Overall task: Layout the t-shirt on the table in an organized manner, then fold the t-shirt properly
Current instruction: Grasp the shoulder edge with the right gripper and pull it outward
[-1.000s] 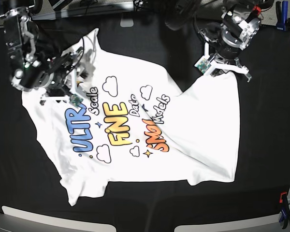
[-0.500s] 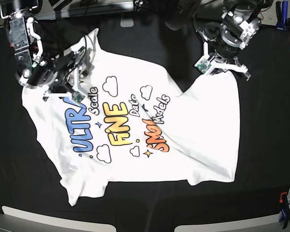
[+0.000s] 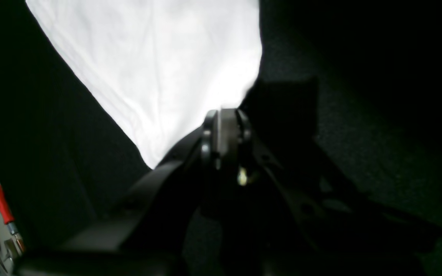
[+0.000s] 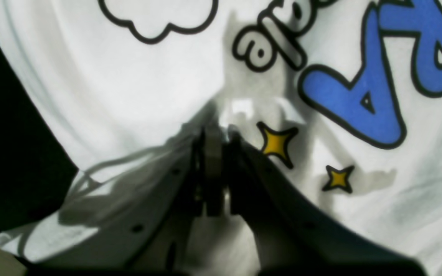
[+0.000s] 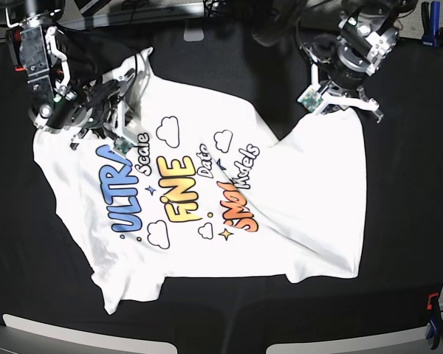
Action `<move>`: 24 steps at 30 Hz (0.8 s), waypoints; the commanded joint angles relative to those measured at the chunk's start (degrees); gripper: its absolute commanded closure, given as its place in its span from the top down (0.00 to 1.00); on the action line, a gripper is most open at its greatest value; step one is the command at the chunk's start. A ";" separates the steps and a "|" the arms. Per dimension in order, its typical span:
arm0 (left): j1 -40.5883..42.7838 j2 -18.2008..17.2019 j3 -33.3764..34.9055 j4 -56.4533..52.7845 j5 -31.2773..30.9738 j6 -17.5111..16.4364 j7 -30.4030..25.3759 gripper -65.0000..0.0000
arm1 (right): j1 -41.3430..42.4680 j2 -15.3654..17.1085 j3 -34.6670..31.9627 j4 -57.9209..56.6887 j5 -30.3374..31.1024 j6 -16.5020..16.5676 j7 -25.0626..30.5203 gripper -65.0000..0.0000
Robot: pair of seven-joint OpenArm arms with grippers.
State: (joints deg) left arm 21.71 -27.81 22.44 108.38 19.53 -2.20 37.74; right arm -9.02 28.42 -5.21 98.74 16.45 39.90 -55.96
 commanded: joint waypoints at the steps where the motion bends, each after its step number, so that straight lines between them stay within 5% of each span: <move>1: -0.11 -0.46 -0.22 1.11 0.37 0.50 -0.68 0.00 | 0.76 0.79 0.28 0.94 0.20 0.10 0.55 0.00; 10: -0.13 -0.46 -0.22 1.14 0.55 0.52 1.64 0.00 | 0.76 0.79 0.37 4.94 0.17 0.04 4.24 0.00; 14: -0.11 -0.48 -0.22 1.11 0.55 0.50 1.68 0.00 | 0.76 0.79 0.37 7.56 0.17 -5.73 7.15 0.00; 19: -0.11 -0.48 -0.22 1.14 0.55 0.50 1.75 0.00 | 0.57 0.79 0.37 9.07 -2.75 -7.30 7.08 0.00; 24: -0.09 -0.50 -0.22 1.11 0.55 0.52 5.62 0.00 | -1.66 0.76 0.37 9.70 -9.49 -16.90 3.76 0.00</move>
State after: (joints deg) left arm 21.76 -27.81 22.44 108.38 19.53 -2.17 44.18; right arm -11.05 28.47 -5.19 107.44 6.72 23.05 -52.84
